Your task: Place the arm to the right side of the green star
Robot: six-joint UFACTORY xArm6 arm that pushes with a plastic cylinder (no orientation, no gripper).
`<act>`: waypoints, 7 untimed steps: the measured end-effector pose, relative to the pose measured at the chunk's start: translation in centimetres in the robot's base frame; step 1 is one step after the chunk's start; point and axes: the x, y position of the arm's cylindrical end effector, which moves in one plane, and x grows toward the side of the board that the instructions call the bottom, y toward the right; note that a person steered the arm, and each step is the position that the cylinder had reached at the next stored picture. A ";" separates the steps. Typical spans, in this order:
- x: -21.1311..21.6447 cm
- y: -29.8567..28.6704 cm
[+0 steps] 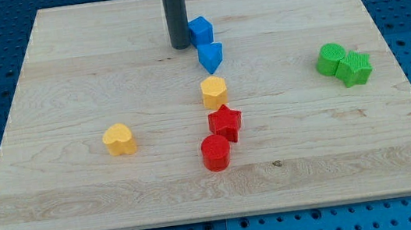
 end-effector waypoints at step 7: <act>-7.1 -7.4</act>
